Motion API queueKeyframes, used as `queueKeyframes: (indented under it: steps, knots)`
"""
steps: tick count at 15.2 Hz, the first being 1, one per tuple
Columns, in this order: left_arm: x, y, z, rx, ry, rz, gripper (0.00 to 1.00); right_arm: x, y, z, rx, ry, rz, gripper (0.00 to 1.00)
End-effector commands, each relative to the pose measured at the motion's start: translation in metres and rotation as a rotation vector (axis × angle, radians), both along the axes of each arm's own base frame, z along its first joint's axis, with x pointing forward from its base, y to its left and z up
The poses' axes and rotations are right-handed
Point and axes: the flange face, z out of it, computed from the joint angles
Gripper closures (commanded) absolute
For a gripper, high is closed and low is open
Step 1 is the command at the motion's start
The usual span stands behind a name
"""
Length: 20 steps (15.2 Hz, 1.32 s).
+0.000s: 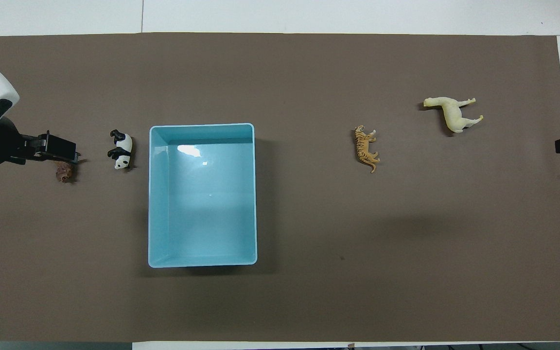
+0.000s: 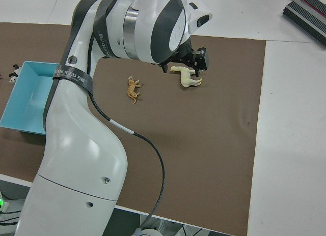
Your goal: Put all toys into storage box
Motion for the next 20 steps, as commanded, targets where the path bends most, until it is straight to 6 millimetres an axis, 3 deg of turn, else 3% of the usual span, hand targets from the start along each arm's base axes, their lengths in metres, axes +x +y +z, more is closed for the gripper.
queueKeyframes:
  steps: [1, 5, 7, 12, 20]
  knots:
    - [-0.008, 0.004, 0.001, -0.005, -0.003, -0.005, 0.0, -0.005, 0.001, 0.0, 0.006, 0.009, 0.02, 0.0]
    - [-0.008, 0.004, 0.001, -0.005, -0.003, -0.005, 0.0, -0.006, 0.018, 0.0, 0.007, 0.014, 0.052, 0.0]
    - [-0.008, 0.004, 0.002, -0.005, -0.005, -0.005, 0.0, -0.01, 0.016, -0.002, 0.01, 0.027, 0.049, 0.0]
    - [-0.008, 0.004, 0.001, -0.005, -0.003, -0.006, 0.0, -0.001, 0.035, 0.001, 0.003, -0.023, 0.075, 0.0]
    - [-0.01, 0.003, 0.005, -0.005, -0.008, -0.006, 0.0, -0.002, 0.026, 0.0, 0.003, -0.023, 0.069, 0.0]
